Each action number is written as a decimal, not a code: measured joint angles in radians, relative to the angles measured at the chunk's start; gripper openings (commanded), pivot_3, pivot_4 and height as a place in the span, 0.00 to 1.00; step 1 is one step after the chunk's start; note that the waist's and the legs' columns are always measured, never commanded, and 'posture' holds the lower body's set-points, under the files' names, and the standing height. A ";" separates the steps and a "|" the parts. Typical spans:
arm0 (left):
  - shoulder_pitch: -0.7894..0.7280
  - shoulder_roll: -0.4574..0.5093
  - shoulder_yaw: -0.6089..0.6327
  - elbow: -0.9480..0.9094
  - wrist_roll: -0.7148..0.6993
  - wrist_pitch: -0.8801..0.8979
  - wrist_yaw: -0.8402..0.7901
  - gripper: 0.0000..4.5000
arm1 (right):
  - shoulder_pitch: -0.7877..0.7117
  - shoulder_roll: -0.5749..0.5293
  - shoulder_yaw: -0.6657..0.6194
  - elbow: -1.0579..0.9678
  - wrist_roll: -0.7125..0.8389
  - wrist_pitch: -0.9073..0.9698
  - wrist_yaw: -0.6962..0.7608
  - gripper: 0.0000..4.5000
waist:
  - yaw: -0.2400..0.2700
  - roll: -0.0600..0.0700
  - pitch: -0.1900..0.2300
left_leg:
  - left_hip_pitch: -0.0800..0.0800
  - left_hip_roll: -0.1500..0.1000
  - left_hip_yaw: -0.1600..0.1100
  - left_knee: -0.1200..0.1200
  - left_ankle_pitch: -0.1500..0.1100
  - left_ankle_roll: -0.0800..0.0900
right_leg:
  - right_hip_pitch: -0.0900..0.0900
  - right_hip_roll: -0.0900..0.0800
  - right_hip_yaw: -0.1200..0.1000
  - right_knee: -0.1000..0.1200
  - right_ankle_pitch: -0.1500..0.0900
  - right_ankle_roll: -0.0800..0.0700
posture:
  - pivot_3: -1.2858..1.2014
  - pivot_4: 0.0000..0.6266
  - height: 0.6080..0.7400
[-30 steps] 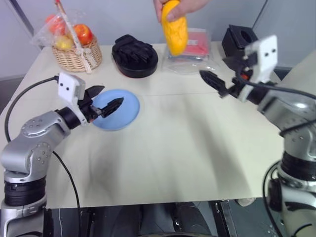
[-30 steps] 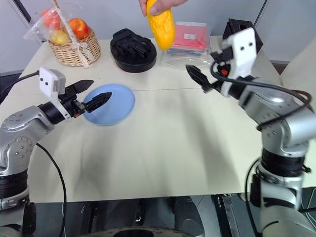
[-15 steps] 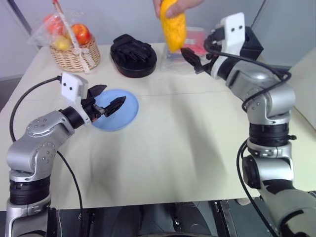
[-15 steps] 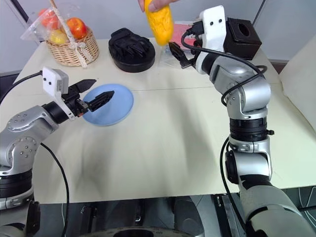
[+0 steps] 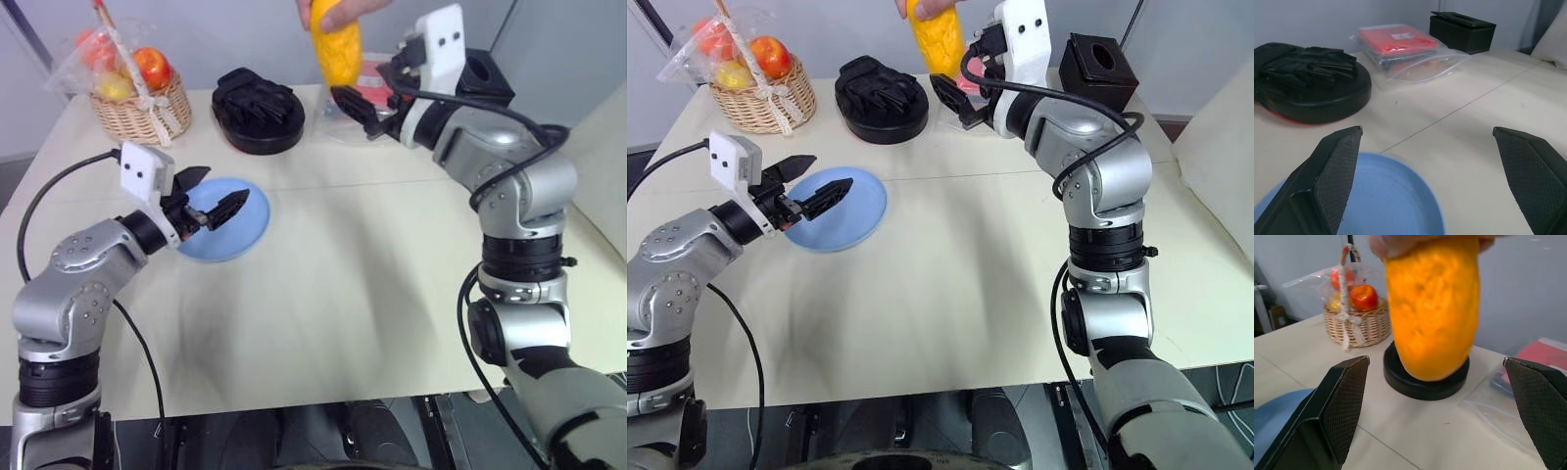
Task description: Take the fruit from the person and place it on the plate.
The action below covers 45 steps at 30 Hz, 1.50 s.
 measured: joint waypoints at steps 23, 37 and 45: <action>-0.010 -0.004 -0.002 0.003 0.017 -0.012 0.007 1.00 | -0.100 0.146 0.029 0.284 -0.121 -0.223 -0.031 0.88 | -0.001 0.000 0.000 | 0.000 0.000 0.000 0.000 0.002 -0.003 | -0.001 0.000 0.000 0.000 0.000 0.000 | 0.52 0.24 1.00; -0.008 -0.007 -0.002 0.002 0.017 -0.027 0.008 1.00 | -0.099 0.148 0.029 0.267 -0.137 -0.214 -0.037 0.48 | -0.001 0.000 0.000 | 0.000 0.000 0.000 -0.001 0.001 -0.003 | -0.001 0.000 0.000 0.000 0.000 0.000 | 0.52 0.24 1.00; -0.008 -0.007 -0.003 0.003 0.018 -0.028 0.007 1.00 | -0.093 0.146 0.029 0.224 -0.140 -0.207 -0.037 0.48 | -0.001 0.000 0.000 | 0.000 0.000 0.000 -0.001 0.001 -0.002 | -0.001 0.000 0.000 0.000 0.000 0.000 | 0.52 0.24 1.00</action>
